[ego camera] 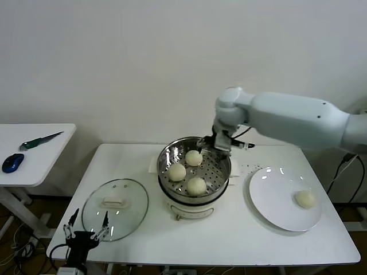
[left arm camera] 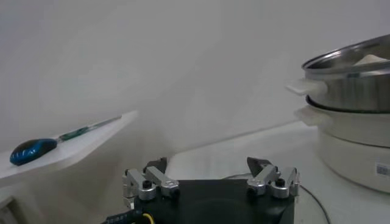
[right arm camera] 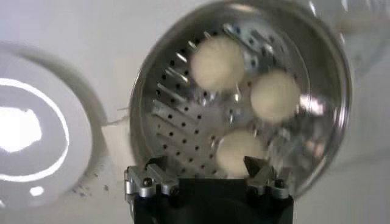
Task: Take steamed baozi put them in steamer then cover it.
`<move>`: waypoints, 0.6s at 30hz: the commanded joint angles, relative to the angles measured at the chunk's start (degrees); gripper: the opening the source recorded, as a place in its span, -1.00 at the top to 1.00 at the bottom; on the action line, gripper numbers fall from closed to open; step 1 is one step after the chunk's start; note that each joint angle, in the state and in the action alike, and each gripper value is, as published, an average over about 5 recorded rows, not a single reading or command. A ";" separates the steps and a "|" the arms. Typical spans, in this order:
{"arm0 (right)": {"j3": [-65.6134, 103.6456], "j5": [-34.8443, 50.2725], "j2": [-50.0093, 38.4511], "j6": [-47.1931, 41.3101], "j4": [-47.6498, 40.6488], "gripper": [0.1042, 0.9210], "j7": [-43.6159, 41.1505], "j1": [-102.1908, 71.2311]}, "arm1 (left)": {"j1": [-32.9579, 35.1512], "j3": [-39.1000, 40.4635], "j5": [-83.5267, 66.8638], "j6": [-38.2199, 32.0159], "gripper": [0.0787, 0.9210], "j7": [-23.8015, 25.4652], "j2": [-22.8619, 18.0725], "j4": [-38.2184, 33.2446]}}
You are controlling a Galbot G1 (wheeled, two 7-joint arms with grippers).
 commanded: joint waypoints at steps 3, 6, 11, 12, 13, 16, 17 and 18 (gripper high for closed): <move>12.04 5.07 -21.77 -17.28 -4.94 -0.76 -3.29 -14.98 | -0.12 0.48 0.07 0.24 -0.77 0.00 -0.39 -0.45; 20.21 1.88 -24.98 -16.28 -6.89 -0.76 -5.39 -24.07 | -0.08 0.52 0.15 0.32 -0.77 0.13 -0.39 -0.71; 31.82 -3.94 -26.32 -13.77 -11.83 -0.76 -6.48 -37.94 | 0.30 0.54 0.48 0.40 -0.77 0.32 -0.57 -1.09; 33.95 -4.88 -26.11 -13.15 -13.06 -0.76 -6.55 -39.91 | 0.40 0.55 0.57 0.41 -0.77 0.35 -0.61 -1.14; 35.93 -5.87 -25.80 -12.51 -14.37 -0.76 -6.69 -41.68 | 0.46 0.56 0.66 0.42 -0.77 0.36 -0.66 -1.15; 40.71 -9.06 -24.60 -10.82 -18.11 -0.76 -7.15 -46.10 | 0.57 0.51 0.93 0.50 -0.77 0.34 -0.89 -1.14; 41.76 -10.04 -24.15 -10.39 -19.14 -0.76 -7.28 -47.02 | 0.60 0.48 0.99 0.53 -0.77 0.33 -0.96 -1.11; 42.54 -10.83 -23.70 -10.02 -20.00 -0.76 -7.39 -47.71 | 0.65 0.44 1.04 0.55 -0.77 0.32 -1.01 -1.09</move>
